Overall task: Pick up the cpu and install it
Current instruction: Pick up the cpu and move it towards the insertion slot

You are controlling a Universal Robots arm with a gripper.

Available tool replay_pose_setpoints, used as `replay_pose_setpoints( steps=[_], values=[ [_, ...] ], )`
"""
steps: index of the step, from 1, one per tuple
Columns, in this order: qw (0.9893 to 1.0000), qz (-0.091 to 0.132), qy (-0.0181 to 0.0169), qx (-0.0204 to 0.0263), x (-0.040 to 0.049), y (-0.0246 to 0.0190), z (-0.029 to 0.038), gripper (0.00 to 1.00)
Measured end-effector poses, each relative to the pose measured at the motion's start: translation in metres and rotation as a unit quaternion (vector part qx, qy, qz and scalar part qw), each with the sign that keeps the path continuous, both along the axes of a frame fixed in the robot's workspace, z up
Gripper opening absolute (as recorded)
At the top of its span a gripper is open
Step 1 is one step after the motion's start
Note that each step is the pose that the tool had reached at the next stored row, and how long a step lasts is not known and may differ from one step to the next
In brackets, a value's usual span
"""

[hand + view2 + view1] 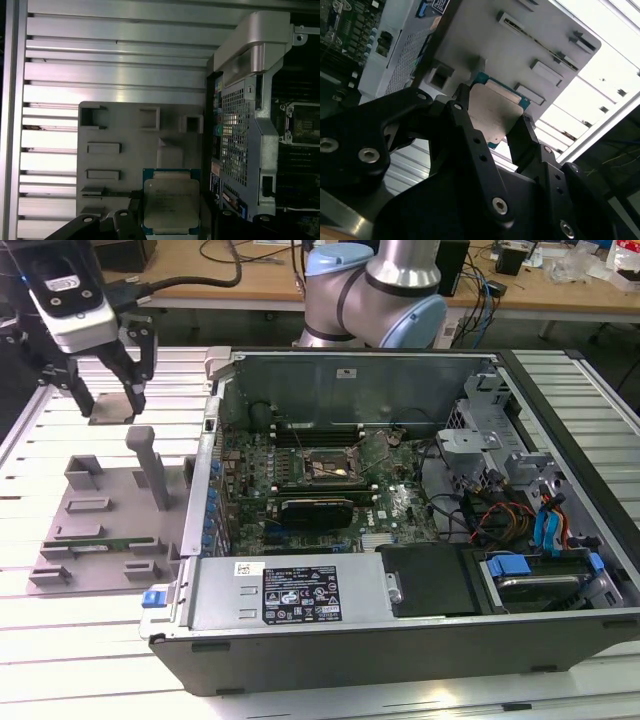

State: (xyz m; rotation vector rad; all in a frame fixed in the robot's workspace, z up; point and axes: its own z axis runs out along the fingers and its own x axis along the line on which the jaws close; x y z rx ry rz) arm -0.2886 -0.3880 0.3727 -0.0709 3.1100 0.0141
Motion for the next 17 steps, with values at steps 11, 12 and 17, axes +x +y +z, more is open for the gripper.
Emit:
replay_pose_setpoints(
  steps=[11, 12, 17],
  values=[
    [1.0, 0.0, 0.0006, 0.0, 0.0368, 0.0, 0.0, 0.55],
    [1.0, 0.0, 0.0006, 0.0, 0.0387, 0.0, 0.0, 0.55],
    [1.0, 0.0, 0.0008, 0.0, 0.0502, 0.0, 0.0, 0.55]
  ],
)
